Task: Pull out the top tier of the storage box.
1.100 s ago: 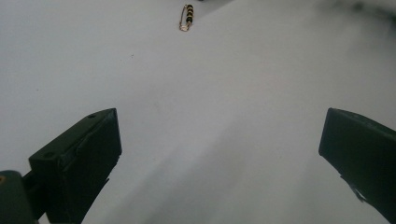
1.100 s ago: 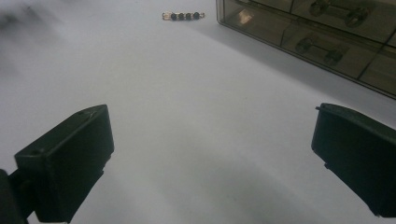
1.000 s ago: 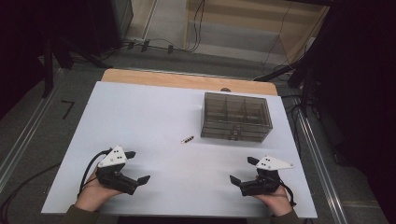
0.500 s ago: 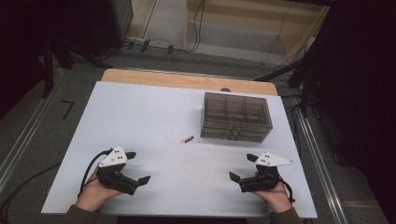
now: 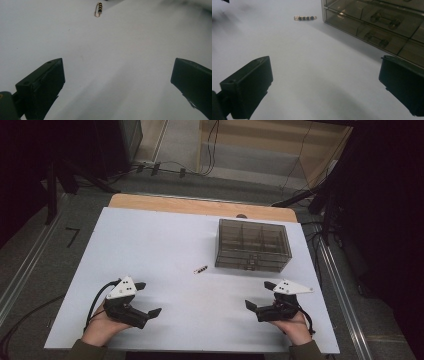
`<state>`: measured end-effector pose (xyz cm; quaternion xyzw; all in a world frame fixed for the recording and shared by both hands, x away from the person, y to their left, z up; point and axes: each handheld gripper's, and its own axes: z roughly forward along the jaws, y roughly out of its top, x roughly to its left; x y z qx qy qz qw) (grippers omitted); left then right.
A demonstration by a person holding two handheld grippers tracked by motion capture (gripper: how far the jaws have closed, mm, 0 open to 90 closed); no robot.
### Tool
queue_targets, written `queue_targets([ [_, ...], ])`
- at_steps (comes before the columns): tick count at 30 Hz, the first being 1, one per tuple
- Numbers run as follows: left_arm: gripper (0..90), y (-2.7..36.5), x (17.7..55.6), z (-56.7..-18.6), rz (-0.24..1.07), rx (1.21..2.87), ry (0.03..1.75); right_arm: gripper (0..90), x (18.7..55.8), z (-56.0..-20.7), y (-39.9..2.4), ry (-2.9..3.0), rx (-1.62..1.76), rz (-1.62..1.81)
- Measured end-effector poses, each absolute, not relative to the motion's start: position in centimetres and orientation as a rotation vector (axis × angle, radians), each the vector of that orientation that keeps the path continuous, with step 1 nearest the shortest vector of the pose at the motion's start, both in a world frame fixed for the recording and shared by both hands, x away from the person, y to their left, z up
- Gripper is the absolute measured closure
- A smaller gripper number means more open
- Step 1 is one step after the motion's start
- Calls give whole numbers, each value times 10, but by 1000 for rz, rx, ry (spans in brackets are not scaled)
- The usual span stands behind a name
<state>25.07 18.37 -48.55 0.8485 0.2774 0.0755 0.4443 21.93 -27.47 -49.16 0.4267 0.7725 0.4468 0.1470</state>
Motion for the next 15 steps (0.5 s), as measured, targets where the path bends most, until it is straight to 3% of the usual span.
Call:
queue_targets([
  [15, 0, 182, 250, -487, 187, 2100, 683, 0, 227, -486, -277, 2190, 1236, 1312],
])
